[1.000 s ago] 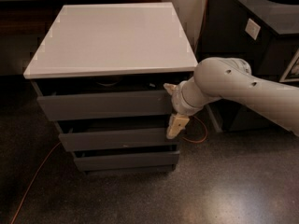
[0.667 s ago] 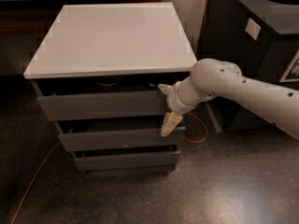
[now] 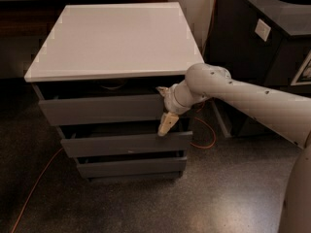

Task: Pick rxbar blueberry from top drawer and place on counter

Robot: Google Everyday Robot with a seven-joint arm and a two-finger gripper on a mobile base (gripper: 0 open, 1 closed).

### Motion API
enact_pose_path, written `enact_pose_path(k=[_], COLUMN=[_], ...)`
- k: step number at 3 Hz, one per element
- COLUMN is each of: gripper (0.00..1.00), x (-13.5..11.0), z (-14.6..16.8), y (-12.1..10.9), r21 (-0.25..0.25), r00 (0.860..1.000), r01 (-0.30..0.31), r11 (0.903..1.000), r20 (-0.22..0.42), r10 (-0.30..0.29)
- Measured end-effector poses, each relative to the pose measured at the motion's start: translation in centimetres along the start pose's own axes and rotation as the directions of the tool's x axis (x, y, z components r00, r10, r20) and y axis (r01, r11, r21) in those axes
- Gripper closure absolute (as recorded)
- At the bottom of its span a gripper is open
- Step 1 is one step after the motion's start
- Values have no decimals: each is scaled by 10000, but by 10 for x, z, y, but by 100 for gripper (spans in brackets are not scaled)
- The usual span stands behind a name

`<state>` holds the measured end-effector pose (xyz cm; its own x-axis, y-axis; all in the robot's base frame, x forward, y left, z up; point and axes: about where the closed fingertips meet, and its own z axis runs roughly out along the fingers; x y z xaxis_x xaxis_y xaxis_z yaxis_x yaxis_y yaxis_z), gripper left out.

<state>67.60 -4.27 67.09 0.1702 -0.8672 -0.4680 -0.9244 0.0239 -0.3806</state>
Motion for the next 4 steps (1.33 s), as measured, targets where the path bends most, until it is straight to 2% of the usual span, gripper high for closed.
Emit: enact_pose_path(k=[2,4], gripper=[0,46], x=[8,15], z=[14,25], y=[-26,-18], r21=[314,-221], r00=[9995,9976], r01=[-231,-615], r11=[9992,9979], r20=[-223,-325], r10=[238,608])
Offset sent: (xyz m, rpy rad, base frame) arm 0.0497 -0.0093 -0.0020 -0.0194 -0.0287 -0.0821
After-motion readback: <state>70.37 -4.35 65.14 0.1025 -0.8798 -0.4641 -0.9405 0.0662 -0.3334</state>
